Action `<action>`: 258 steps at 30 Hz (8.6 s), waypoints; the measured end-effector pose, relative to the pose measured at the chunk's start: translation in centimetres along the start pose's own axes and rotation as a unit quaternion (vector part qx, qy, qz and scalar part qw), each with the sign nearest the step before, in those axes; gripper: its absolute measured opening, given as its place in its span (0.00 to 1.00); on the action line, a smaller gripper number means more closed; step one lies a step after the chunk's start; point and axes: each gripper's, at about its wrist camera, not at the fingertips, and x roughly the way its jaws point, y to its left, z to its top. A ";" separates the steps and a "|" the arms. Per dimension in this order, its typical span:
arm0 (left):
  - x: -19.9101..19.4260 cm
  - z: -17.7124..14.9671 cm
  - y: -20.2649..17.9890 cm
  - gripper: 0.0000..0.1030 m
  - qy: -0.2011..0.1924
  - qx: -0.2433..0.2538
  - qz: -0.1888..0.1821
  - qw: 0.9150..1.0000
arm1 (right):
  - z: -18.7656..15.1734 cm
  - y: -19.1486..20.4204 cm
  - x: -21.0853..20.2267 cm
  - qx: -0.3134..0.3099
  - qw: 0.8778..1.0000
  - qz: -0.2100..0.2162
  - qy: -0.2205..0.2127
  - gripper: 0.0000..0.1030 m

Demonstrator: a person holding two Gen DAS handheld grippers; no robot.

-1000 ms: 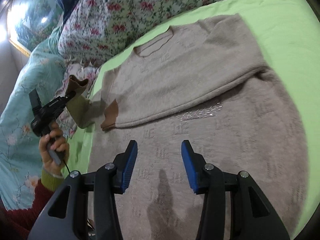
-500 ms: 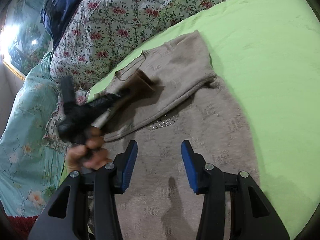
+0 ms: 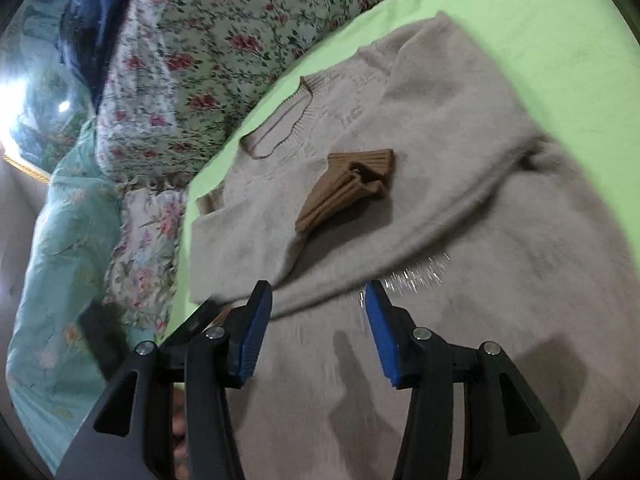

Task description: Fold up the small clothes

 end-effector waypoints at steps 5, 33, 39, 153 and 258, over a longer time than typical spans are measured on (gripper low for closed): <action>1.1 0.4 6.9 0.49 0.017 -0.073 0.047 0.996 | 3.0 0.0 3.4 0.026 1.000 -0.004 -0.006 0.49; 1.4 -1.4 8.7 0.49 -0.040 -0.141 0.043 0.988 | 3.3 1.6 -6.2 -0.099 0.984 -0.104 -0.103 0.58; 1.4 -1.9 9.6 0.49 -0.053 -0.162 0.017 0.985 | 5.4 11.2 5.5 -0.224 0.973 0.035 0.040 0.64; -14.1 -26.6 6.2 0.05 0.122 -0.015 -0.226 0.966 | -20.3 -9.8 -18.5 -0.119 0.986 0.045 0.105 0.08; -3.2 -8.4 1.4 0.76 0.045 -0.172 -0.163 0.970 | -7.9 -3.9 -7.4 -0.083 0.995 0.047 -0.035 0.52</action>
